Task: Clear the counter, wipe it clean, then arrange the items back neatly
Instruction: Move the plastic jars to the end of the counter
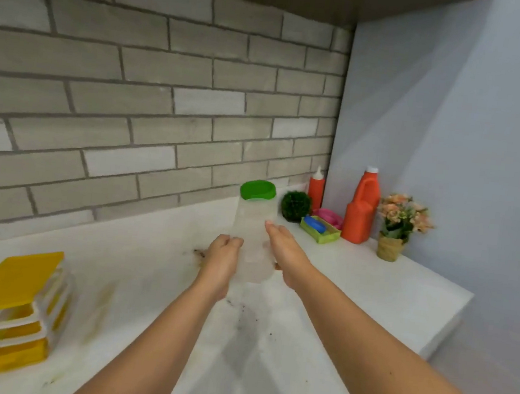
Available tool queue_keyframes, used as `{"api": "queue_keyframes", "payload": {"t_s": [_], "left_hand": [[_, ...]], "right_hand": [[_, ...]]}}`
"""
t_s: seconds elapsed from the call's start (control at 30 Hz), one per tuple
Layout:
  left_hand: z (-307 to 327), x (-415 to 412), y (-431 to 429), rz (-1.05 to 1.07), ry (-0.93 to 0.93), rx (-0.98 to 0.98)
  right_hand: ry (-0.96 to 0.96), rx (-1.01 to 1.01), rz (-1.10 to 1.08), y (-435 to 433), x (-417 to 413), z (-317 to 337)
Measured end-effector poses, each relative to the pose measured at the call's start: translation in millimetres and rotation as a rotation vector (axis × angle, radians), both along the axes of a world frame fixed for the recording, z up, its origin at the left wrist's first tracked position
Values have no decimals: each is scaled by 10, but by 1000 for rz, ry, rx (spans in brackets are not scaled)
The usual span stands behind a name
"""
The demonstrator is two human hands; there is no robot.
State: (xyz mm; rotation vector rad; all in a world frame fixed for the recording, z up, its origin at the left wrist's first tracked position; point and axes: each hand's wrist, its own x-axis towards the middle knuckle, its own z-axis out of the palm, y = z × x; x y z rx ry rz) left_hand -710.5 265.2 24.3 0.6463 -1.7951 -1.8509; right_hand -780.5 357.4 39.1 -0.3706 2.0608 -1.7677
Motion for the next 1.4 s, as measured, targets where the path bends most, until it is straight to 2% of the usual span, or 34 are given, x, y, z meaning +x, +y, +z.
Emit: {"api": "queue_keyframes", "payload": {"t_s": [0.23,0.57,0.7,0.93,1.13,1.27,1.4], "left_hand": [[-270,-411,777,-239,-80,11],[-659,-1193,1499,-368,-266,144],[-746,-1494,1688,-368,-266,171],[-835,-1939,2041,-260,-248,272],[-851,-2206,2323,-157,-225,281],[-872,-2349,2463,-138,-212,295],[-914,-2456,2531,-117,-201,316]], "right_hand": [[-37,73,-224,902,-347,-223],[-64,259,-122,1867,-1035,-358],[-64,273,-81,2082,-1326,-433],[-6,354,-68,2308,-1842,-535],[-22,343,-89,2487,-2207,-604],[-37,285,-136,2569,-2369,-650],[-70,144,-135,2633,-2462,-697]]}}
